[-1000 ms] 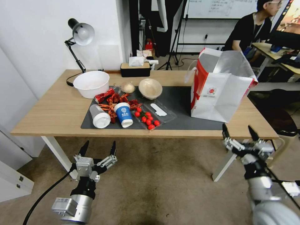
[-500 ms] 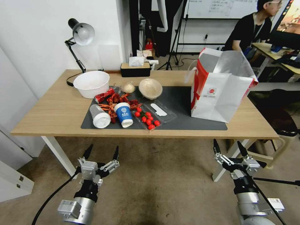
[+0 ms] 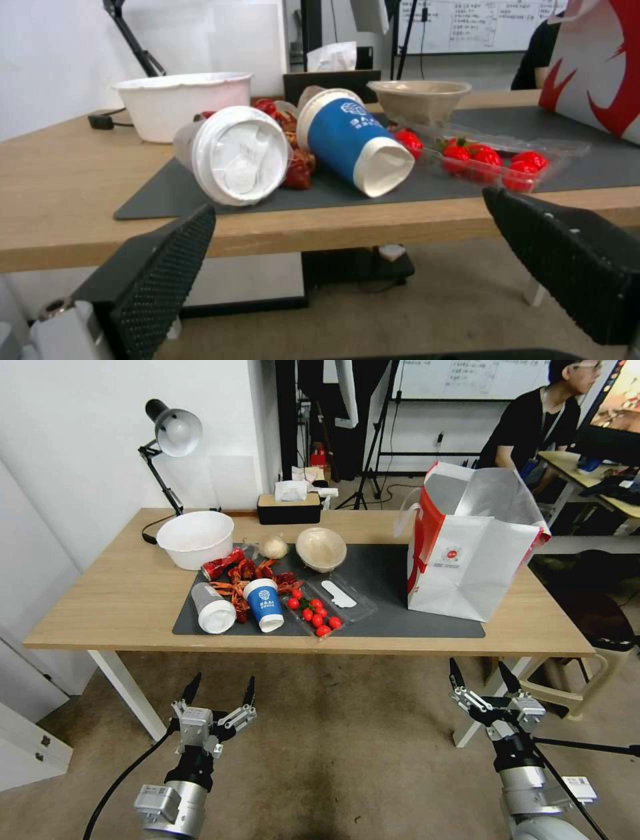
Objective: Pick up the food delivery bag from the floor and place it on the table.
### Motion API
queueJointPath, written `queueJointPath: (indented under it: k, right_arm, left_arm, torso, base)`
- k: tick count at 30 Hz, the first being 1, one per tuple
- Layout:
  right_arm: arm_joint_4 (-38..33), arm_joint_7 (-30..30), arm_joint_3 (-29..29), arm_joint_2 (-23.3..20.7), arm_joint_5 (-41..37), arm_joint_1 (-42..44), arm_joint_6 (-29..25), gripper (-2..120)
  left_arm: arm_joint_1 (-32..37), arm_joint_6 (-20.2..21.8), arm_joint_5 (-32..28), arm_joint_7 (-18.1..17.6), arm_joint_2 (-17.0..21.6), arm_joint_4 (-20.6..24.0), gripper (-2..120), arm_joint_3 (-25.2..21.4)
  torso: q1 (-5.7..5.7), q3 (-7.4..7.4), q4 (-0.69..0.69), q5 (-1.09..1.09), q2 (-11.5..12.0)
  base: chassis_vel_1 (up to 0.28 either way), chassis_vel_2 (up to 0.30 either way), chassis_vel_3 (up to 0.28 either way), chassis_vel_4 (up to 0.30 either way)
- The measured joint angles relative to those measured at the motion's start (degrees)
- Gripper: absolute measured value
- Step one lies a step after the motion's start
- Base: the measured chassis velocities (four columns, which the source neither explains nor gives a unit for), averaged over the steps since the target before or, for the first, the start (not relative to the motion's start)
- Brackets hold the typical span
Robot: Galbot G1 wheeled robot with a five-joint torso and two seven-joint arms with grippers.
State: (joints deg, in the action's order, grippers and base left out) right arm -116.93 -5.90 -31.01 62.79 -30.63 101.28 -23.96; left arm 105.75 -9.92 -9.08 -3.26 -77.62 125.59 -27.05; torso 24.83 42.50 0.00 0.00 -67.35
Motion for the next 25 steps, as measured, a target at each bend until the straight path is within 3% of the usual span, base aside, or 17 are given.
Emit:
queueJointPath:
  k: [25]
  right_arm:
    - [-0.11, -0.02, -0.09, -0.07, -0.11, -0.01, 0.09, 100]
  left_arm:
    - [0.04, 0.05, -0.05, 0.03, -0.01, 0.02, 100, -0.04]
  torso:
    - [0.00, 0.00, 0.00, 0.00, 0.00]
  base:
    - [0.000, 0.000, 0.000, 0.000]
